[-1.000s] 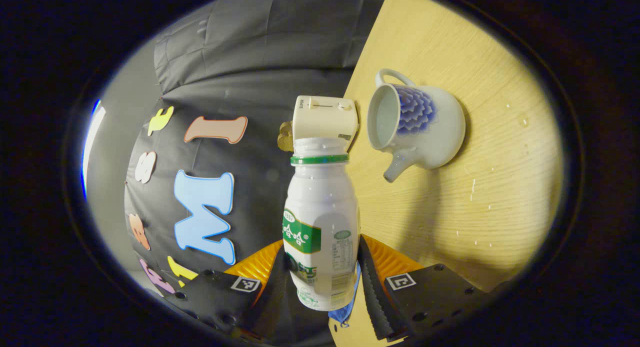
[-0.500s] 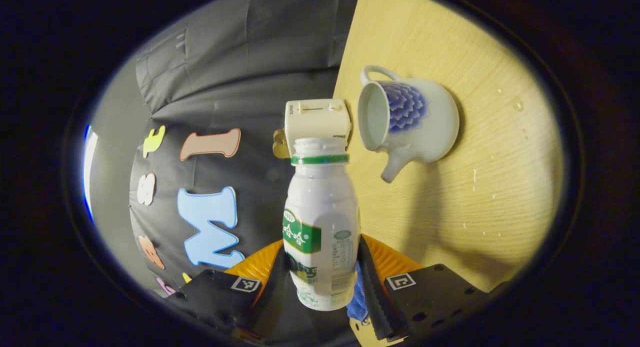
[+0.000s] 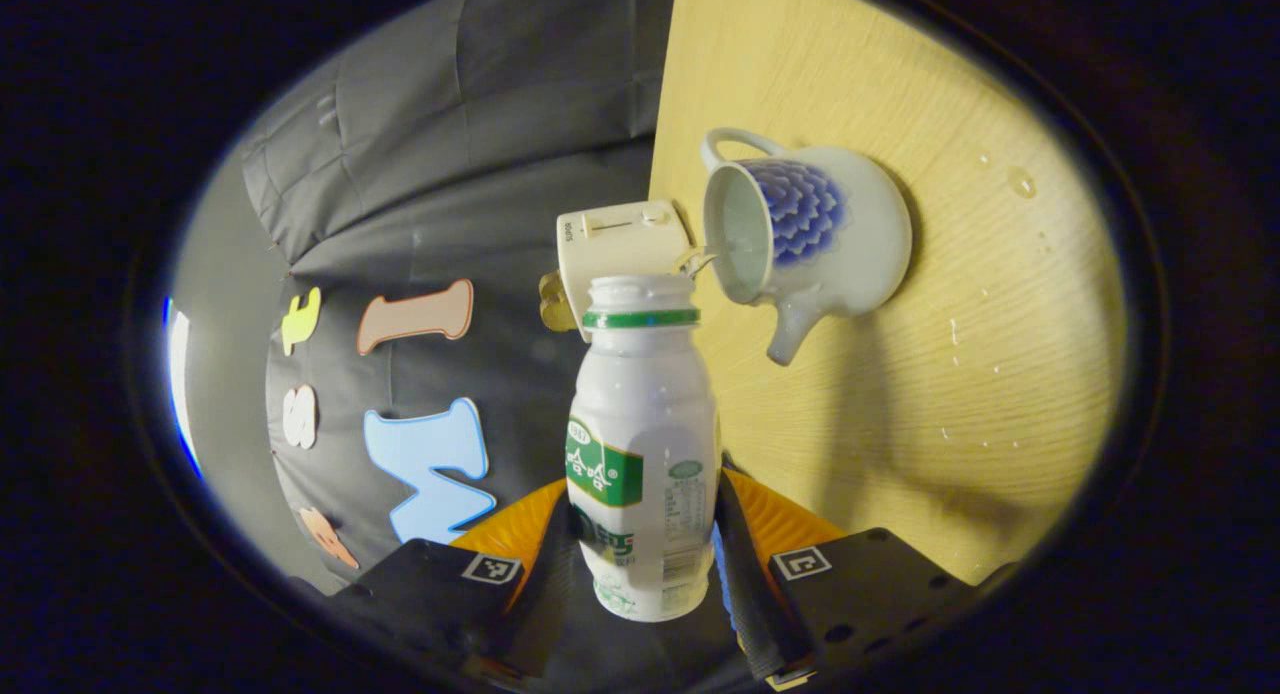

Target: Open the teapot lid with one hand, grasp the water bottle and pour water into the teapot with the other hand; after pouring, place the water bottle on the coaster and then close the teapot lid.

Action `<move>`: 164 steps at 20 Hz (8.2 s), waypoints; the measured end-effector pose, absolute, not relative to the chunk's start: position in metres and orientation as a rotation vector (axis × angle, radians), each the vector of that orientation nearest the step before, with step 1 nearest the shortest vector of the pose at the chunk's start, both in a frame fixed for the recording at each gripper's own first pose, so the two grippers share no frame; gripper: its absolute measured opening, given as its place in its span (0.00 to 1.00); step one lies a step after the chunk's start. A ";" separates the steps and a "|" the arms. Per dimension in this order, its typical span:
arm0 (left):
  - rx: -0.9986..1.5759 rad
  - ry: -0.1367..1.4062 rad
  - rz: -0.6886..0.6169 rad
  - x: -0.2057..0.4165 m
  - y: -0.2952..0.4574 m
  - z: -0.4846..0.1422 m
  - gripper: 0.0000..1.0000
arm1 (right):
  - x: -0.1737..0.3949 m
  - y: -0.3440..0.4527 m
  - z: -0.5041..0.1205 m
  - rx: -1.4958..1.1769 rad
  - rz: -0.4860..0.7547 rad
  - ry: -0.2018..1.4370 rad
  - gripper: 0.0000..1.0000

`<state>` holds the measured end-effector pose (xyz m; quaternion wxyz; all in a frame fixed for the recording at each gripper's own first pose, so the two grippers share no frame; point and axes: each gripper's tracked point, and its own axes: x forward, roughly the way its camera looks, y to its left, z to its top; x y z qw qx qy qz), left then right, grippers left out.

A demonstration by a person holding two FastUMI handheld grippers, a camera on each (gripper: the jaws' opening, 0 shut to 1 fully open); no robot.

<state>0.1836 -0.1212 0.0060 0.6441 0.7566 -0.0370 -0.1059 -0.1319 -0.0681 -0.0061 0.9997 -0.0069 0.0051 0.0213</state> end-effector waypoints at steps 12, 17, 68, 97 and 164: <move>1.757 -0.098 -0.225 0.184 -0.120 0.013 0.76 | -0.132 -0.068 -0.005 -0.021 0.044 0.012 0.06; 1.784 -0.091 -0.224 0.182 -0.118 0.015 0.76 | -0.132 -0.068 -0.006 -0.023 0.043 0.016 0.06; 2.035 -0.224 -0.235 0.176 -0.152 0.035 0.76 | -0.136 -0.070 0.001 -0.024 0.024 -0.001 0.06; 0.247 -0.082 -0.202 0.104 -0.015 0.055 0.76 | -0.046 -0.072 0.104 -0.097 0.051 -0.174 0.05; -0.046 0.102 -0.158 0.247 0.026 -0.016 0.88 | 0.080 -0.078 0.019 -0.032 -0.034 -0.008 0.84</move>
